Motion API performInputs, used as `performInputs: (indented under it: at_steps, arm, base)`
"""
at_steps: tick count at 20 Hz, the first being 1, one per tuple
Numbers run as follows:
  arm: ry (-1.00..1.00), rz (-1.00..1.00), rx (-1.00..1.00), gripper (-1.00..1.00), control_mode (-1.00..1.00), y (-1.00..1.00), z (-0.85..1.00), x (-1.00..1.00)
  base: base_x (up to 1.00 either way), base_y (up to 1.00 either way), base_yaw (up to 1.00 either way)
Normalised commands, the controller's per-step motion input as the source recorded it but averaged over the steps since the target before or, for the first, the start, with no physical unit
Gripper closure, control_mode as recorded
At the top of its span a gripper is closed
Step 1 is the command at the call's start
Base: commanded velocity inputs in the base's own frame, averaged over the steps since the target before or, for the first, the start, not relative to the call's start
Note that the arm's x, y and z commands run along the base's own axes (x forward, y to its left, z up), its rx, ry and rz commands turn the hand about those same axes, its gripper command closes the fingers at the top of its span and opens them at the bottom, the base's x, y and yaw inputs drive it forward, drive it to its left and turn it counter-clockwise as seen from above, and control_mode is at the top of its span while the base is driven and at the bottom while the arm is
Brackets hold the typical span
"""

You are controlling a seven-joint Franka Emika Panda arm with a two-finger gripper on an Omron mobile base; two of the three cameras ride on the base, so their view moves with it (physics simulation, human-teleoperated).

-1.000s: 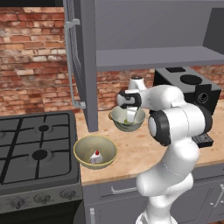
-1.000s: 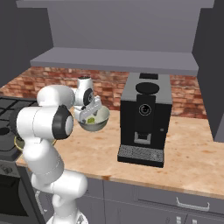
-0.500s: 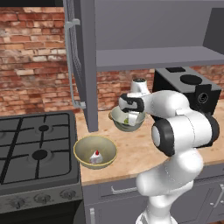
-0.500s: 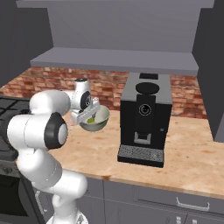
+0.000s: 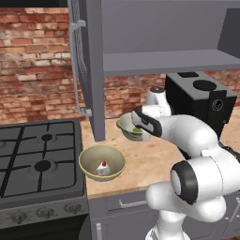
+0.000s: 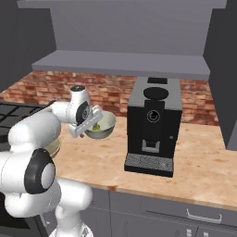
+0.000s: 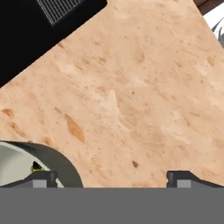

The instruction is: Pick both bowls and place them on the counter. Then place the cake in one bowl and place the broccoli in the other bowl.

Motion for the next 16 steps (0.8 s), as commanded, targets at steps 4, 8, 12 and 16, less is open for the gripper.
performInputs:
  at_steps: [4, 8, 12, 16]
  arm:
    - [-0.16, 0.00, 0.00, -1.00, -1.00, 0.00, 0.18, -0.91]
    - [-0.21, 0.00, 0.00, -1.00, -1.00, 0.00, 0.24, -1.00]
    - [-0.23, 0.00, 0.00, -1.00, -1.00, 0.00, 0.32, -1.00]
    - [-0.23, 0.00, 0.00, -1.00, -1.00, 0.00, 0.28, -1.00]
  base:
    - [0.00, 0.00, 0.00]
    - [0.00, 0.00, 0.00]
    - [0.00, 0.00, 0.00]
    - [0.00, 0.00, 0.00]
